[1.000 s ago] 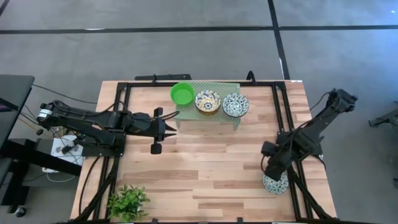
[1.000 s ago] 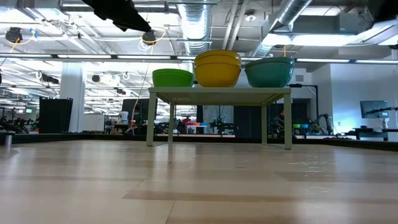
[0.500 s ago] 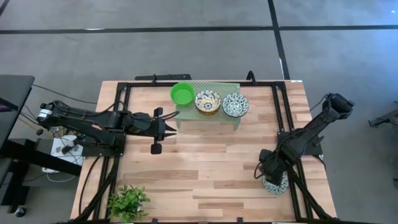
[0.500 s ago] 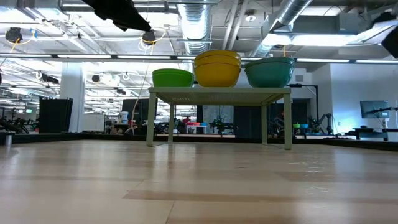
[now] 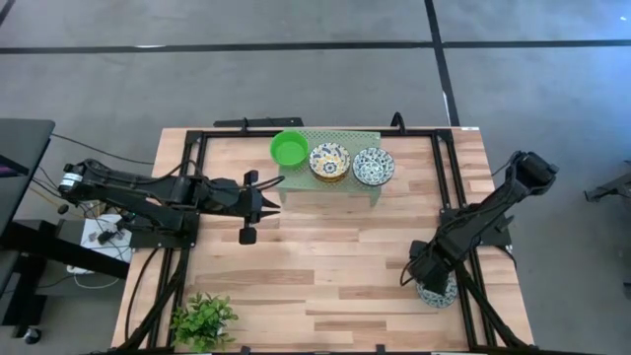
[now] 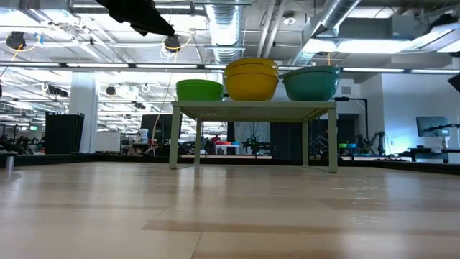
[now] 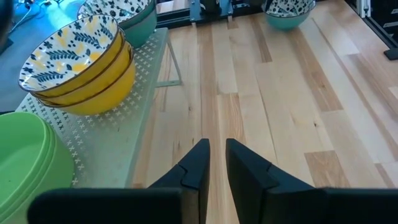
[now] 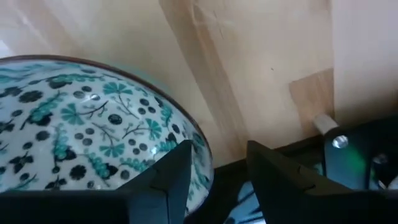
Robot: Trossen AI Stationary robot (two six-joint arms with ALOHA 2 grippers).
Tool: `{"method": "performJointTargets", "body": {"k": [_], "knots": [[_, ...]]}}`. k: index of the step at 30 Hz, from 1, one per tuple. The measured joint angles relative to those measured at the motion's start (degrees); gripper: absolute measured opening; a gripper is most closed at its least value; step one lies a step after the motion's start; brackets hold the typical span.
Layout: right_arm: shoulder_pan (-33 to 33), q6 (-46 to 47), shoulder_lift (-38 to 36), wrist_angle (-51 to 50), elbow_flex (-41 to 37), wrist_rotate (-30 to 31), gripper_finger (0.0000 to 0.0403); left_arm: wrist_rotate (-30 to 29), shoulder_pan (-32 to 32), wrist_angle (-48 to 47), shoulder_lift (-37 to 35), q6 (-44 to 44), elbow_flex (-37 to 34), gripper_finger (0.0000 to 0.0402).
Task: Pick & Place Mini bowls
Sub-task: Stack the blue bowl on the blue bowl on the shelf
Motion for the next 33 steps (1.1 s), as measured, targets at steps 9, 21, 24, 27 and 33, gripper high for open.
{"method": "performJointTargets", "body": {"k": [9,21,24,27,33], "knots": [[-0.2,0.3,0.0,3.9,-2.4,0.0,0.0105,0.0,0.0,0.0,0.0,0.0,0.0,0.0053],[-0.3,0.4,-0.7,9.4,-0.5,-2.0,0.0016,0.0,0.0,0.2,0.0,0.0,0.0,0.0053],[-1.1,2.1,-1.4,8.9,1.5,-0.1,0.0021,0.0,0.0,0.4,0.0,0.0,0.0,0.0053],[-2.8,2.9,-2.5,9.2,4.7,1.7,0.0010,0.0,0.0,0.5,0.0,0.6,0.0,0.0053],[-7.8,1.9,-4.7,9.1,10.7,15.3,0.0018,0.0,0.0,1.0,0.0,0.9,0.0,0.0053]]}}
